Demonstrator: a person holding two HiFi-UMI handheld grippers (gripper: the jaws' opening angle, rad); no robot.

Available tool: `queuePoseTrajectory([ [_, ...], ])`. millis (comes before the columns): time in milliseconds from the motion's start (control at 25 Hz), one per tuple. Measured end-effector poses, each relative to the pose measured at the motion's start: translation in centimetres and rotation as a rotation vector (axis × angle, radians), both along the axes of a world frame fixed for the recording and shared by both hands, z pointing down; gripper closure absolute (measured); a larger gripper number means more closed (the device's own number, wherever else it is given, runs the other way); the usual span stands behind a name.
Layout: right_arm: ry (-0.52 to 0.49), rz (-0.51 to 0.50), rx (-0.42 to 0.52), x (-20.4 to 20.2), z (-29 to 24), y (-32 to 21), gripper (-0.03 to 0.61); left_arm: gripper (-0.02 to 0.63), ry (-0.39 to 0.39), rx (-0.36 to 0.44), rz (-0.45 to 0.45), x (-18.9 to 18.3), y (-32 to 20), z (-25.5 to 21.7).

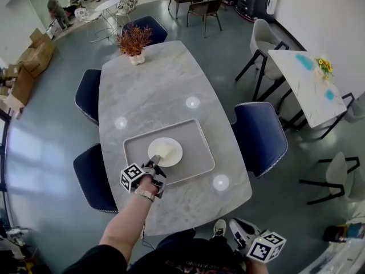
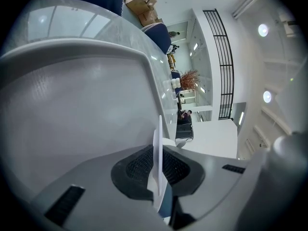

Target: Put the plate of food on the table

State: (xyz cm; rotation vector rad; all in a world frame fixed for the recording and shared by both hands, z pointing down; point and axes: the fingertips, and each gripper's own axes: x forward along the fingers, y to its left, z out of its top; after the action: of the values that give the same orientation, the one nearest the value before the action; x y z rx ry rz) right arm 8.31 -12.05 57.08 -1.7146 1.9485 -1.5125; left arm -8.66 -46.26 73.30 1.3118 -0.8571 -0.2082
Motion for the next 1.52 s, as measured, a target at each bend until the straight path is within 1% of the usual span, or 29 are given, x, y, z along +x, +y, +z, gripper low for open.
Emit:
queuePoseTrajectory([
  [160, -0.005, -0.001, 0.004, 0.1, 0.2, -0.1, 0.566, 0.577, -0.055, 0.0, 0.009, -0.1, -0.1, 0.5],
  [440, -0.013, -0.009, 0.009, 0.2, 0.3, -0.1, 0.568, 0.569, -0.162, -0.001, 0.06, -0.5, 0.3, 0.8],
  [520, -0.015, -0.009, 0.012, 0.4, 0.3, -0.1, 0.566, 0.558, -0.194, 0.007, 0.079, -0.5, 0.4, 0.7],
  [680, -0.02, -0.01, 0.017, 0.8, 0.3, 0.0, 0.567, 0.511, -0.246, 0.009, 0.1, -0.5, 0.8, 0.8],
  [760, -0.018, -0.016, 0.015, 0.9, 0.4, 0.1, 0.566, 0.482, -0.258, 0.01, 0.104, -0.5, 0.8, 0.9],
  [800, -0.019, -0.017, 0.016, 1.0, 0.4, 0.1, 0.566, 0.438, -0.263, 0.012, 0.108, -0.5, 0.8, 0.8],
  [880, -0.022, -0.017, 0.019, 1.0, 0.3, 0.1, 0.567, 0.413, -0.273, 0.014, 0.119, -0.5, 0.8, 0.5],
  [1080, -0.028, -0.022, 0.032, 1.1, 0.0, 0.2, 0.567, 0.414, -0.296, 0.018, 0.117, -1.1, 1.2, 0.0],
  [1320, -0.041, -0.048, 0.056, 1.2, 0.1, 0.1, 0.566, 0.413, -0.343, 0.055, 0.157, -1.6, 2.9, -0.1],
  [1400, -0.043, -0.063, 0.061, 1.1, -0.1, 0.2, 0.566, 0.413, -0.35, 0.064, 0.153, -2.1, 3.4, -0.5],
  [1480, -0.043, -0.081, 0.067, 1.1, -0.2, 0.4, 0.566, 0.414, -0.342, 0.091, 0.137, -2.6, 3.7, -1.5],
  [1520, -0.042, -0.091, 0.073, 1.2, -0.2, 0.4, 0.567, 0.414, -0.333, 0.117, 0.134, -2.7, 3.9, -2.2],
])
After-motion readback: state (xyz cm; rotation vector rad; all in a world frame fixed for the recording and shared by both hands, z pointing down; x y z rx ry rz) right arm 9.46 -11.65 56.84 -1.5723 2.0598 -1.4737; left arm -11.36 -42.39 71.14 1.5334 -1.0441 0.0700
